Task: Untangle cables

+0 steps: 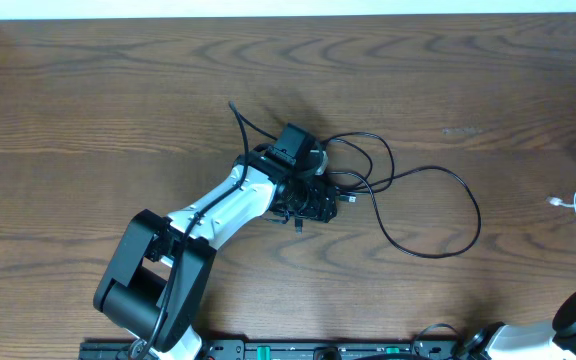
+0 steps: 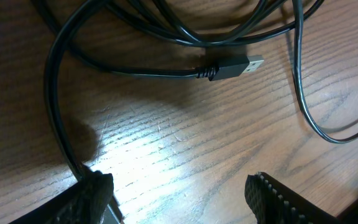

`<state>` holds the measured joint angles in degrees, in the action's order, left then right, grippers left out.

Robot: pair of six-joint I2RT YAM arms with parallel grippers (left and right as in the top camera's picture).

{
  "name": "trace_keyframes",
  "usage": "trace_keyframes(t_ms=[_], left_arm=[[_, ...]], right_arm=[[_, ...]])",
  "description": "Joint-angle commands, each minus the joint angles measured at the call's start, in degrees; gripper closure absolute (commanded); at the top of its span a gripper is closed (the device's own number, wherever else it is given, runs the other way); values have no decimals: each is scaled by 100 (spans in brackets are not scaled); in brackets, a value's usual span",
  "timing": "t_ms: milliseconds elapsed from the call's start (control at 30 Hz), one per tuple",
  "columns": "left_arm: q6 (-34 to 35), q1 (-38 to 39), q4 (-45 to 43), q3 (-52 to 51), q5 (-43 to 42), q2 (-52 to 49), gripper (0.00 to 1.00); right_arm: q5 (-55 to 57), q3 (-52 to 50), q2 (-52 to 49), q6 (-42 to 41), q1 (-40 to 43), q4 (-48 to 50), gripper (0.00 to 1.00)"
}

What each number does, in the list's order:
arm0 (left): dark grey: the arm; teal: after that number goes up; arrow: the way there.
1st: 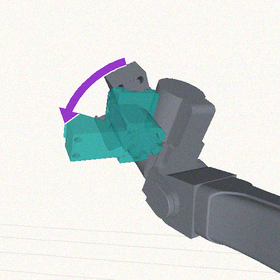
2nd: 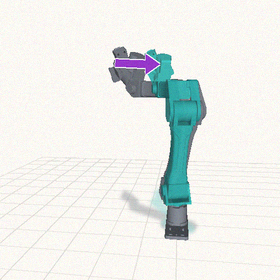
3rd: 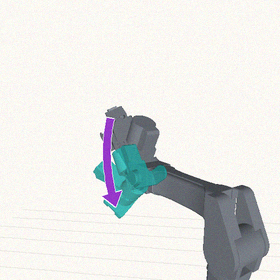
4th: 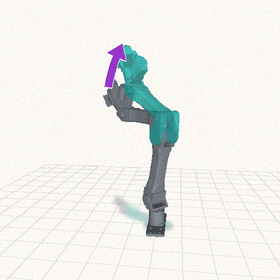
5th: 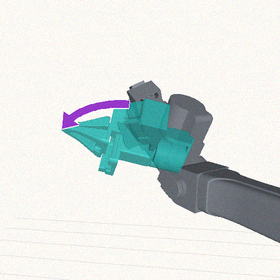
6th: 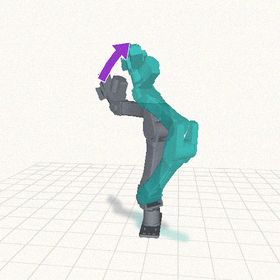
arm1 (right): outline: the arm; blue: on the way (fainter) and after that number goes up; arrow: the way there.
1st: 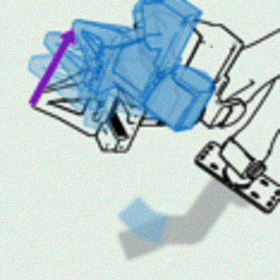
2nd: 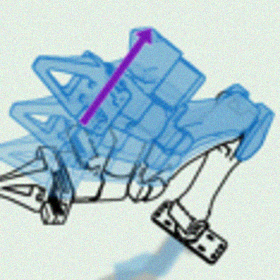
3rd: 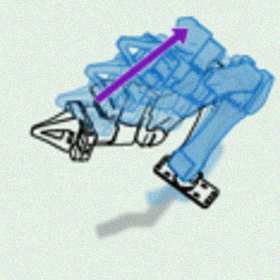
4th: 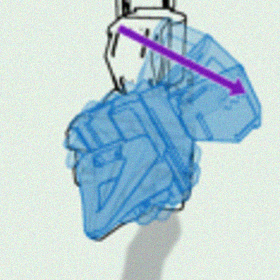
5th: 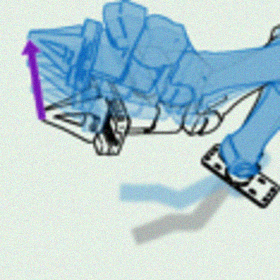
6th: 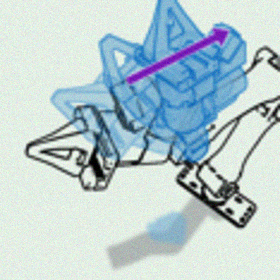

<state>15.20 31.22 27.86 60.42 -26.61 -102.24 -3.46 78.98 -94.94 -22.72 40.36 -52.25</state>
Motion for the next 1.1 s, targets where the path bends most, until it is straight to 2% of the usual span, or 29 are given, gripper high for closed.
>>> trace_keyframes(t_ms=[0, 33, 300, 367, 467, 533, 633, 1067], left_arm=[[-24, -2, 20, 4, 33, -63, 27], [-24, -2, 20, 4, 33, -63, 27], [-26, -2, 20, 4, 33, -63, 27], [-26, -2, 20, 4, 33, -63, 27], [-26, -2, 20, 4, 33, -63, 27], [-26, -2, 17, 4, 33, -63, 27], [-26, -2, 20, 4, 33, -63, 27], [-26, -2, 39, 4, 33, -63, 27]], right_arm=[[-420, 17, -24, 225, -229, 59, 49], [-592, 17, -24, 271, -334, 68, 37], [-979, 17, -24, 671, -1318, -136, 30], [-979, 7, -24, 866, -1705, -247, 23], [-979, -4, -33, 1110, -2096, -369, 19], [-946, -7, -35, 1394, -2376, -439, 19], [-232, -9, -37, 1325, -2640, -442, 20], [828, -9, -260, 1178, -2339, -149, 14]])
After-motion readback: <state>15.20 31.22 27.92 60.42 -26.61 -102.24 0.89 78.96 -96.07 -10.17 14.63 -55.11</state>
